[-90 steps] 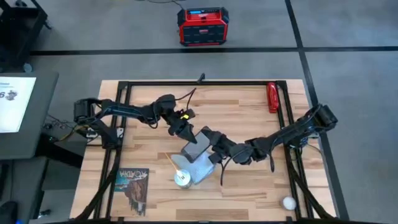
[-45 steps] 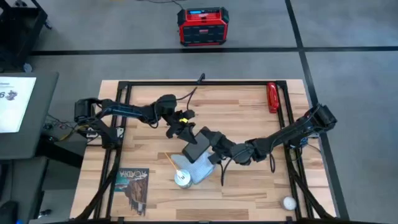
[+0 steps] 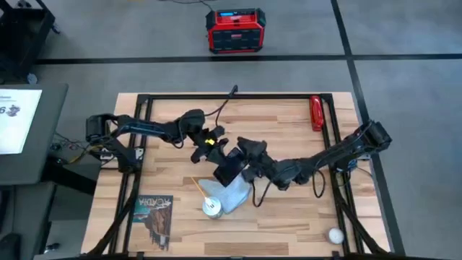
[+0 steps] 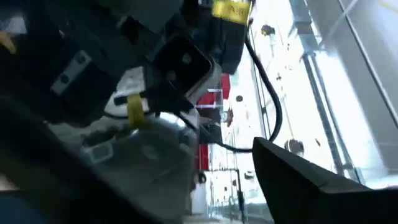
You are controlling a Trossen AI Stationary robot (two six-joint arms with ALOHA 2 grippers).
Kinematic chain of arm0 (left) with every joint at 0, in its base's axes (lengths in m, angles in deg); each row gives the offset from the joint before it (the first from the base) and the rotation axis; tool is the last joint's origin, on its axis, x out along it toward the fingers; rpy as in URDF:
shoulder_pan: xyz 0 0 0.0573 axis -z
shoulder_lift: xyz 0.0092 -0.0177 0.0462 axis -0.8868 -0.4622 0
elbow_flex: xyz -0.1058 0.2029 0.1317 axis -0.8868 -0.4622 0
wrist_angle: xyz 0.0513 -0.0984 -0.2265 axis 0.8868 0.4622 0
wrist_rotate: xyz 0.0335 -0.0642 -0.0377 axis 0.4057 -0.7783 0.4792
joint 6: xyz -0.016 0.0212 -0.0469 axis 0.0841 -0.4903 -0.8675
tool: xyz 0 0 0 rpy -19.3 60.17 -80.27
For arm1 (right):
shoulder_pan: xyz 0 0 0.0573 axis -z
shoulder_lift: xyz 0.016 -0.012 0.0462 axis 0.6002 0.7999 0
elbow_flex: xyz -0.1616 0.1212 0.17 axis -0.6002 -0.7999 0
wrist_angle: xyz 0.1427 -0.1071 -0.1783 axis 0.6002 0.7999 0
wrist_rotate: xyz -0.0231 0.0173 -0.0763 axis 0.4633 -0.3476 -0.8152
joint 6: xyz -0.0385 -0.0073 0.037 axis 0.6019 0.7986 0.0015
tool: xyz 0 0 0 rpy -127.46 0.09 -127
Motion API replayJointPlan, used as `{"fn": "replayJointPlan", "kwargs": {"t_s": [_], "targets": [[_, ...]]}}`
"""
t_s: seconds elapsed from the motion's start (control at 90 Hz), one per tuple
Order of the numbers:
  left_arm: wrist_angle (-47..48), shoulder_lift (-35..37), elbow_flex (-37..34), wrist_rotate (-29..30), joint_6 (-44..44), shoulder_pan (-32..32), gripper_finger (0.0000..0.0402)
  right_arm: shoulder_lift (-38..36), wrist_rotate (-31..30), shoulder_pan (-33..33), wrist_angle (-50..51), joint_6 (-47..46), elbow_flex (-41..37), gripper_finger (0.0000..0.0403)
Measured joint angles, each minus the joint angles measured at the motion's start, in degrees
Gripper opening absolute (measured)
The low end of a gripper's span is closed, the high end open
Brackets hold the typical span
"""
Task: Apply microfiber cloth
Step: Spray the front of the cellphone using the spray bottle
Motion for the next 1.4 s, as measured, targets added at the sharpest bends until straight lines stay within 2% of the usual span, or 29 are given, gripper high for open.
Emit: {"fn": "replayJointPlan", "kwargs": {"t_s": [0.089, 0.178, 0.267, 0.378, 0.433, 0.556, 0.756, 0.9, 1.089, 1.256, 1.4], "targets": [[-0.03, 0.00, 0.00, 0.02, 1.00, -0.97, 0.0010, -0.05, -1.65, 0.03, -0.04, 0.72, 0.00, 0.0188], [0.20, 0.55, -0.04, -0.18, 2.30, -2.32, 0.0010, -1.35, -2.53, -0.59, 0.02, 1.55, 0.00, 0.0160], [0.77, 1.99, -0.04, 0.69, 4.13, -3.37, 0.0010, -4.47, -2.78, -1.87, -0.90, 1.54, 0.00, 0.0113], [3.38, 4.34, -0.04, 1.01, 7.94, -4.49, 0.0010, -9.40, -2.81, -3.63, -2.74, 2.32, -0.20, 0.0030], [6.53, 5.79, -0.04, 1.81, 10.74, -5.07, 0.0009, -12.22, -2.79, -4.45, -2.76, 2.51, -0.64, 0.0011], [16.44, 9.21, -0.07, 6.80, 20.02, -5.97, 0.0009, -17.86, -2.97, -6.11, -4.09, 0.99, -2.05, 0.0004], [29.19, 14.77, -0.09, 20.97, 34.67, -6.17, 0.0009, -25.31, -2.85, -9.66, -14.13, 0.19, -7.80, 0.0000], [31.14, 18.70, -0.09, 33.07, 41.03, -5.17, 0.0009, -28.90, -2.34, -11.89, -24.88, -0.46, -13.12, 0.0000], [31.19, 24.30, -0.09, 44.11, 47.25, -3.78, 0.0009, -30.96, -1.54, -14.48, -34.88, -5.04, -18.90, 0.0000], [33.73, 29.30, -0.20, 48.00, 49.27, -3.31, 0.0009, -32.01, -2.02, -15.86, -34.73, -14.58, -22.28, 0.0000], [36.20, 33.75, -1.53, 51.39, 49.14, -3.31, 0.0009, -33.78, -5.25, -17.84, -32.81, -22.85, -24.56, 0.0000]]}}
